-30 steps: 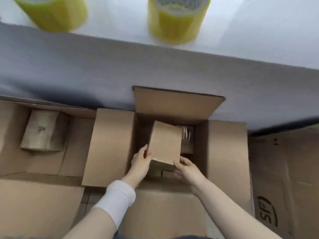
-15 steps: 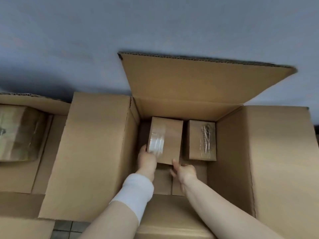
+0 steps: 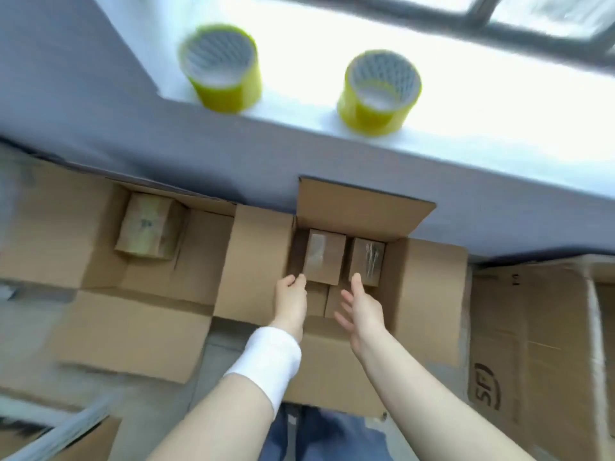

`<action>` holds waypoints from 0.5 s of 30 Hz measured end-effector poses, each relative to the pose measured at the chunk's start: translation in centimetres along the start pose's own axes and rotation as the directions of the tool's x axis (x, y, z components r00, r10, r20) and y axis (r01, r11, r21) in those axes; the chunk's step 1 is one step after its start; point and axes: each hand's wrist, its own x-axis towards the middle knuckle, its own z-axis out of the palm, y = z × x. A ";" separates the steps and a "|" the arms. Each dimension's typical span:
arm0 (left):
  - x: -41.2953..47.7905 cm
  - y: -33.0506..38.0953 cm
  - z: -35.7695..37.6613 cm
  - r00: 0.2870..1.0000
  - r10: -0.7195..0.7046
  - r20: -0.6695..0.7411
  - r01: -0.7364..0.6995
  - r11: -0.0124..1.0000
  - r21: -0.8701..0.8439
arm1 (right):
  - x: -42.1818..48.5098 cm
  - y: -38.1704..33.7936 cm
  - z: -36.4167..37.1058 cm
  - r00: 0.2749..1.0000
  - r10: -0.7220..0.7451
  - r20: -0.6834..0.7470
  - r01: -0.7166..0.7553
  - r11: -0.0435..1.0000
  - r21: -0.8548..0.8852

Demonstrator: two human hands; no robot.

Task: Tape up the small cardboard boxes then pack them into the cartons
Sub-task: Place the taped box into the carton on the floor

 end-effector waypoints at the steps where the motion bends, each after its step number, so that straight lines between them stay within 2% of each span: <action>1: -3.5 1.3 -1.1 1.000 0.004 0.001 -0.004 0.999 -0.040 | -3.5 -0.7 -0.1 1.000 -0.016 0.015 0.016 1.000 0.003; 4: -13.9 4.6 -5.1 0.999 -0.023 0.042 0.028 0.992 -0.125 | -14.2 -2.3 -0.5 0.997 -0.048 0.060 0.047 0.998 0.030; 7: -22.9 6.9 -9.2 0.997 0.008 0.072 0.006 0.981 -0.196 | -23.7 -3.5 -0.8 0.988 -0.136 0.076 0.134 0.991 0.029; 11: -31.7 9.2 -14.0 0.994 0.104 0.044 -0.085 0.947 -0.311 | -32.7 -4.9 -0.4 0.960 -0.245 0.134 0.236 0.968 0.085; 15: -38.4 10.1 -18.9 0.969 0.239 -0.060 -0.239 0.852 -0.466 | -39.1 -4.3 1.6 0.921 -0.295 0.255 0.272 0.955 0.121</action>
